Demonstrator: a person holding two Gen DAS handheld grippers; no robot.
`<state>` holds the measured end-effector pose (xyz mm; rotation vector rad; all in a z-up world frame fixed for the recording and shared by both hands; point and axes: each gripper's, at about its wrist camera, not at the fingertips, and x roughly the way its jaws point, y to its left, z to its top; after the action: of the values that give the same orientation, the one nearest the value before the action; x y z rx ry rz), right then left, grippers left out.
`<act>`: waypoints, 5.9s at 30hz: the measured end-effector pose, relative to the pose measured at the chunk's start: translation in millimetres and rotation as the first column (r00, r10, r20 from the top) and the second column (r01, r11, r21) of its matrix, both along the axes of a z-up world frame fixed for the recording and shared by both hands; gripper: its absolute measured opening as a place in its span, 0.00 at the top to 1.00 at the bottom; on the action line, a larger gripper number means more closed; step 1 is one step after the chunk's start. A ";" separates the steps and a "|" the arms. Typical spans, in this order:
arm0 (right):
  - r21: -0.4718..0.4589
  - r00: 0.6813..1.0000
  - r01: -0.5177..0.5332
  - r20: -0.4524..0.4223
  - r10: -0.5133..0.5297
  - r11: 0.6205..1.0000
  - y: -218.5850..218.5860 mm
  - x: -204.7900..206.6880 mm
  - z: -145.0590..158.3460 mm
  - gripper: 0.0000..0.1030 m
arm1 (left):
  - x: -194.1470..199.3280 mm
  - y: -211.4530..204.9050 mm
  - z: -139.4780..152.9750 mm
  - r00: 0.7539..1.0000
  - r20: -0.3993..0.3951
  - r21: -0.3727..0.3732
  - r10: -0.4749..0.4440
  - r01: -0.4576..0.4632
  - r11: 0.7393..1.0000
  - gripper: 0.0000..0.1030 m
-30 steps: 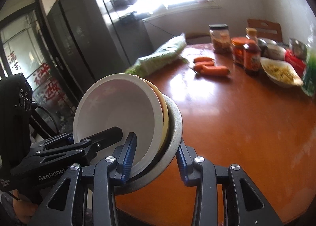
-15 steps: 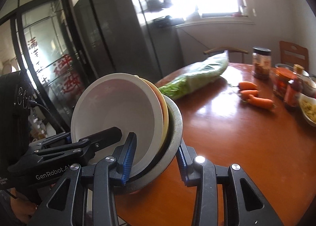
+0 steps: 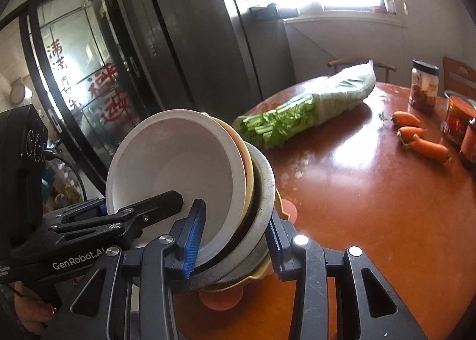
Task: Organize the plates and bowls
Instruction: 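Lift and carry the bowl stack with the left tool toward the plate stack while the right tool supports it, then lower the bowl stack onto the steel pan atop the shell plates, then tilt and settle the bowl stack level on the plates with the left tool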
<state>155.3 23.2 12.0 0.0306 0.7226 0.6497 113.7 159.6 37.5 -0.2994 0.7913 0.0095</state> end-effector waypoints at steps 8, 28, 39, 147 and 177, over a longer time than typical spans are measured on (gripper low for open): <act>-0.017 0.999 0.000 -0.039 0.000 1.000 5.6 8.4 -17.9 0.60 | 3.5 5.9 -19.3 0.999 -0.032 -0.005 0.001 -0.001 1.000 0.47; -0.059 0.998 0.001 -0.056 -0.005 0.998 10.2 10.4 -32.9 0.60 | 8.0 5.0 -35.2 0.998 -0.057 -0.014 0.005 -0.006 1.000 0.48; -0.059 0.999 0.003 -0.054 -0.007 0.998 9.3 11.7 -36.5 0.60 | 9.3 4.1 -36.9 0.999 -0.054 -0.011 0.007 -0.008 1.000 0.48; 0.021 0.979 0.003 -0.206 0.001 1.000 -22.8 41.8 -50.9 0.37 | 64.4 -4.0 -62.6 0.969 -0.201 -0.085 -0.146 0.131 0.988 0.25; 0.016 0.977 0.141 -0.163 -0.137 0.990 -142.2 32.7 -44.6 0.40 | 91.1 -122.0 -64.2 0.937 -0.208 -0.019 -0.282 0.284 0.959 0.24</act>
<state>188.0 -119.0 -32.6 0.1596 0.8601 0.5267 204.8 37.7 -26.7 -0.1725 1.0383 -0.2292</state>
